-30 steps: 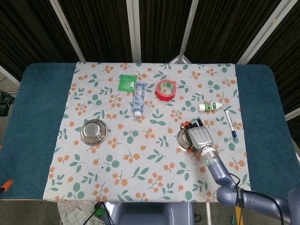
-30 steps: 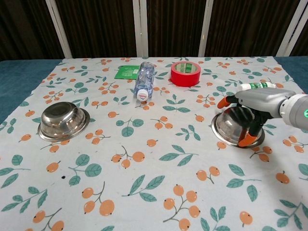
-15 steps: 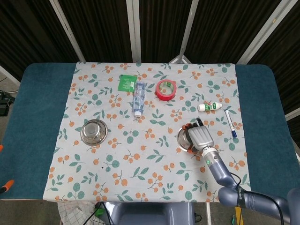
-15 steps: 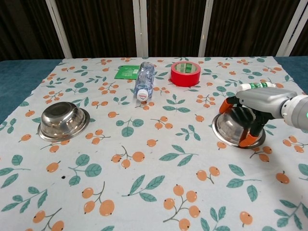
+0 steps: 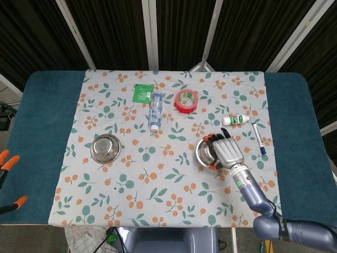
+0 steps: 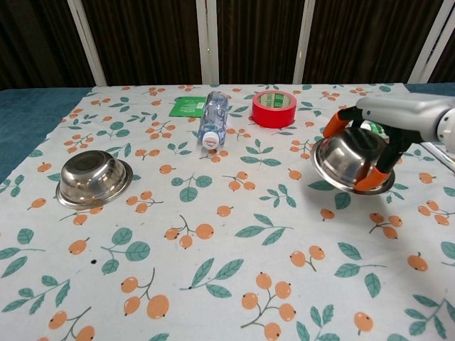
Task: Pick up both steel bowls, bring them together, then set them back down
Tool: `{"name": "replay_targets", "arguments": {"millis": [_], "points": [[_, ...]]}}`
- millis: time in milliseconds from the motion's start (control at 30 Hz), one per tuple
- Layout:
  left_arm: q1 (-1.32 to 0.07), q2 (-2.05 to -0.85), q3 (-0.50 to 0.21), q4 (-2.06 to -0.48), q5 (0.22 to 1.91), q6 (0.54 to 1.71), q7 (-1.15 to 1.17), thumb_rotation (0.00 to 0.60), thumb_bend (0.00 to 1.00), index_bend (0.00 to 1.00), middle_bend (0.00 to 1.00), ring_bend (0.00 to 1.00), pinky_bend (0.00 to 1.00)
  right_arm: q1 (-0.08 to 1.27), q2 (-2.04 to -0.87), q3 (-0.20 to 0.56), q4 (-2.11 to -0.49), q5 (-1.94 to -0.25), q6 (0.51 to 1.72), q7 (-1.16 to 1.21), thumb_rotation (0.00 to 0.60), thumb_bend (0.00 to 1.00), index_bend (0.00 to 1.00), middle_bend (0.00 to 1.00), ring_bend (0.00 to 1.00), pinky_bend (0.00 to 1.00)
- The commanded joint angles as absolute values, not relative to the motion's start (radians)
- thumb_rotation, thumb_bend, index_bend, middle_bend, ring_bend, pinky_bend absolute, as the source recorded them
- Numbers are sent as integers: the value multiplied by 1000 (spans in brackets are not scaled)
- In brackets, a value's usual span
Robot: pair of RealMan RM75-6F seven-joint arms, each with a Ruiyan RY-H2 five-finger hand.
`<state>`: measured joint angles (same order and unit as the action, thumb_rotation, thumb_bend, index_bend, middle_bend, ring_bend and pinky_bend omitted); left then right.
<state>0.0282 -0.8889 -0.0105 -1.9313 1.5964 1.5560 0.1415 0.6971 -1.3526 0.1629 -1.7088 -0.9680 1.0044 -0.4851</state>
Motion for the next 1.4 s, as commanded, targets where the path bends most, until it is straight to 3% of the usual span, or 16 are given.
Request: {"name": "replay_targets", "arguments": {"millis": [33, 167, 433, 800, 1400], "points": [[-128, -812, -96, -2058, 1439, 1349, 220, 600, 0, 150, 0, 0, 40, 684, -1295, 177, -1768, -970, 1032, -479, 600, 0, 386, 334, 383, 0], [-247, -839, -157, -2059, 1292, 1208, 275, 600, 0, 150, 0, 0, 36, 668, -1245, 179, -1808, -986, 1044, -451, 600, 0, 386, 334, 383, 0], [-393, -955, -197, -1970, 1105, 1071, 385, 600, 0, 150, 0, 0, 29, 634, -1168, 188, -1854, -1027, 1068, -377, 600, 0, 386, 333, 383, 0], [-560, -1177, -189, -1763, 890, 965, 494, 600, 0, 150, 0, 0, 13, 586, -1070, 195, -1892, -1095, 1088, -265, 600, 0, 386, 333, 383, 0], [-668, -1414, -157, -1491, 839, 879, 441, 600, 0, 150, 0, 0, 13, 584, -1055, 198, -1860, -1102, 1095, -275, 600, 0, 386, 334, 382, 0]]}}
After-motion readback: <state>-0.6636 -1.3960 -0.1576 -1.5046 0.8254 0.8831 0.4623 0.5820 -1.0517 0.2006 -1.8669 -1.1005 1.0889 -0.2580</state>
